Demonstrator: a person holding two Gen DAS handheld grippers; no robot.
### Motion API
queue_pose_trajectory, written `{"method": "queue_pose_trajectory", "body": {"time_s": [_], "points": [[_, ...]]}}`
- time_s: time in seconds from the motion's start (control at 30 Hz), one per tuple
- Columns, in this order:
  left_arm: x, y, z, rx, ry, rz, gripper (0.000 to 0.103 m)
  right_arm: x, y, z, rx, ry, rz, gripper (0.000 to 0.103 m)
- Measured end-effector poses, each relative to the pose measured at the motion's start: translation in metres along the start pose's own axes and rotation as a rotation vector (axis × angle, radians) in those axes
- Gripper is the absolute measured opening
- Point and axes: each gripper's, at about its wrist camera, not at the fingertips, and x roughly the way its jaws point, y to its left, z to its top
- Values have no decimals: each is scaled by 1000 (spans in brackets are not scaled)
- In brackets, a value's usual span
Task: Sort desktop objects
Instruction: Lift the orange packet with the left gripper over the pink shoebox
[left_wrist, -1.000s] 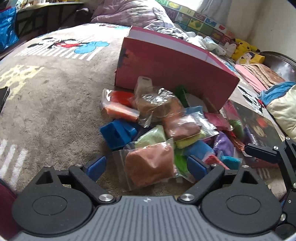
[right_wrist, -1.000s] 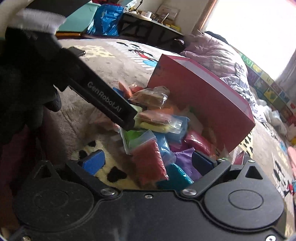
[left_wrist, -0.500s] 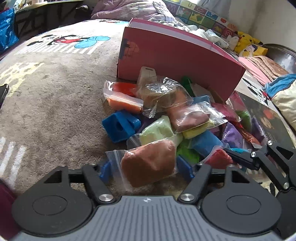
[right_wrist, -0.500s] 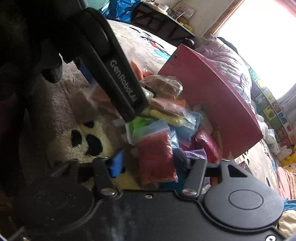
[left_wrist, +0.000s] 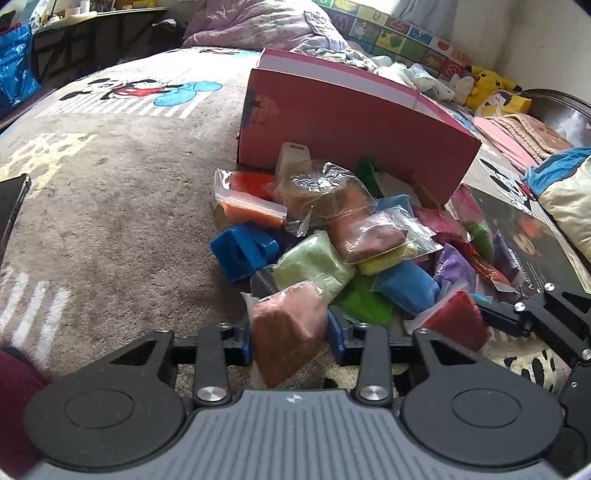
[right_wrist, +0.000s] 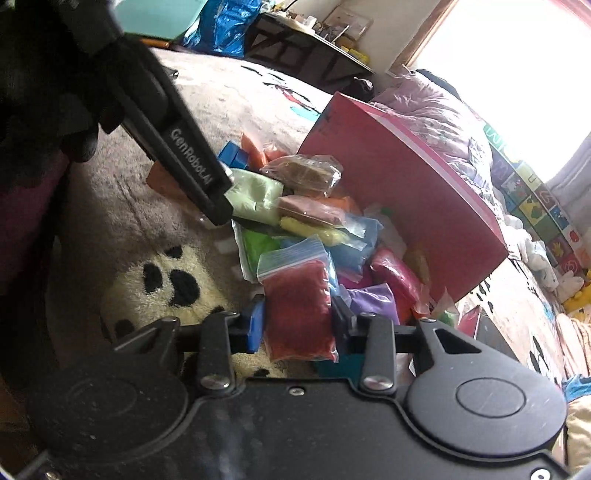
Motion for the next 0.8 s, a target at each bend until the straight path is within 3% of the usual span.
{"method": "queue_pose_trajectory", "body": {"time_s": [0.13, 0.3, 0.6, 0.8], "points": [[-2, 3, 0, -6, -10, 6, 33, -1, -12, -3, 85, -1, 26, 36], [-7, 3, 1, -4, -23, -9, 18, -6, -25, -9, 195, -12, 51, 36], [-8, 1, 2, 8, -17, -17, 14, -6, -46, -22, 337, -28, 58, 36], [-13, -2, 15, 41, -58, -27, 13, -4, -56, -36, 424, -20, 62, 36]]}}
